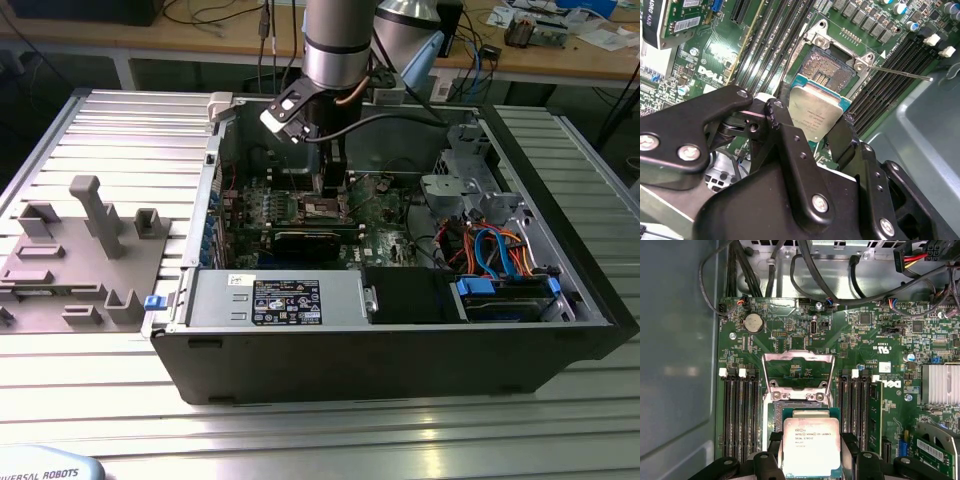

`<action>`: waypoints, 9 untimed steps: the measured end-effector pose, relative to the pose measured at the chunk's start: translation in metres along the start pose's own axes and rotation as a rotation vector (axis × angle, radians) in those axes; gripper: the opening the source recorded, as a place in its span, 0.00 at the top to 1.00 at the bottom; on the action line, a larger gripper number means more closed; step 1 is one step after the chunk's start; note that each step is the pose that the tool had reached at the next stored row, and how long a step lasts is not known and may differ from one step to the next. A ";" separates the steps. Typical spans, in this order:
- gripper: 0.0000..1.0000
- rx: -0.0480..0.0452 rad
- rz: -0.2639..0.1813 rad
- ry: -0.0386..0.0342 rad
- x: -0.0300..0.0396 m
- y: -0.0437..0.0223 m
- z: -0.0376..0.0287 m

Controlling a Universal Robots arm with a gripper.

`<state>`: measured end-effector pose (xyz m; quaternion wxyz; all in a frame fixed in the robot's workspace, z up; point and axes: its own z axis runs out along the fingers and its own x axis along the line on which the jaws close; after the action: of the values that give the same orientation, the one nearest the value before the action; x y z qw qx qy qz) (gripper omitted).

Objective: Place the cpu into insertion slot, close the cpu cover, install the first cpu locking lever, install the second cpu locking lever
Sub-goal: 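Place the cpu into insertion slot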

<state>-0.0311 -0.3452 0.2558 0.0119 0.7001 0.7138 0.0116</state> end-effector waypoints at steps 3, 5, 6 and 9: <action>0.46 0.0000 0.000 0.0001 0.0000 0.0000 0.0005; 0.46 0.0001 0.000 0.0000 0.0000 0.0000 0.0007; 0.46 0.0000 0.000 0.0000 0.0000 0.0000 0.0009; 0.46 0.0000 0.000 0.0000 0.0000 0.0000 0.0012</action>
<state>-0.0311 -0.3452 0.2546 0.0119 0.7001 0.7139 0.0116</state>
